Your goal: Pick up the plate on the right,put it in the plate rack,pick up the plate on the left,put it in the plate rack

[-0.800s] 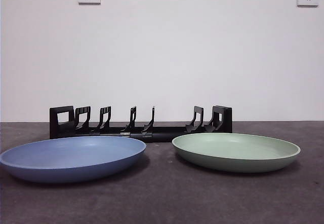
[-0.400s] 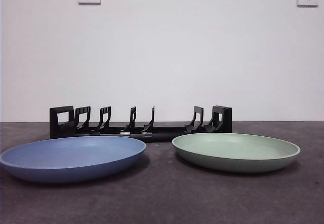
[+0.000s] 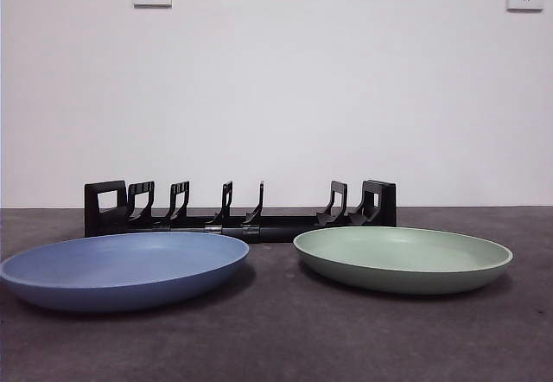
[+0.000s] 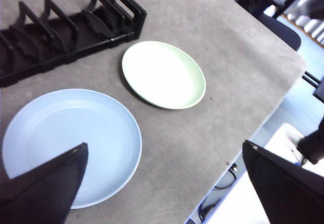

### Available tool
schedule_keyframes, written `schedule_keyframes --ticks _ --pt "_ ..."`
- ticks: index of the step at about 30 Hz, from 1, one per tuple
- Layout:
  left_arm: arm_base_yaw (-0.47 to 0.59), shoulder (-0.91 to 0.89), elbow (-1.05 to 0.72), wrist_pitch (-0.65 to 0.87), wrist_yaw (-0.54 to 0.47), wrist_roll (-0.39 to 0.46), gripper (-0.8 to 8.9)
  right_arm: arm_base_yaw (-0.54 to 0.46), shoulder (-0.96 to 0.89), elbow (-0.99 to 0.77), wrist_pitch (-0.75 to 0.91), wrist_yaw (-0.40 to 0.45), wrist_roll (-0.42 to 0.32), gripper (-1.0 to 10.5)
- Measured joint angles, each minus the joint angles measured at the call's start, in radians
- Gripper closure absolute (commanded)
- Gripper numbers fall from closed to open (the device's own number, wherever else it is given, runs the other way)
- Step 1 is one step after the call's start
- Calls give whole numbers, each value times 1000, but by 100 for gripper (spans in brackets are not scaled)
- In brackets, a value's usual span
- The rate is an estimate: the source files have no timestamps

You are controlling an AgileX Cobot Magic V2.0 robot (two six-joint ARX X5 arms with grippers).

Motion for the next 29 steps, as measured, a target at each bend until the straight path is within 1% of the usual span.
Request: schedule_keyframes --ticks 8,13,18,25,29 --pt "-26 82 0 44 12 8 208 0 263 1 115 50 26 381" --pt "-56 103 0 73 15 10 208 0 446 1 168 56 34 383" --pt "-76 116 0 100 16 10 207 9 605 1 210 87 42 383" --pt "-90 121 0 124 16 11 208 58 747 1 271 113 42 384" --pt "-90 124 0 124 15 11 207 96 799 1 311 165 42 384"
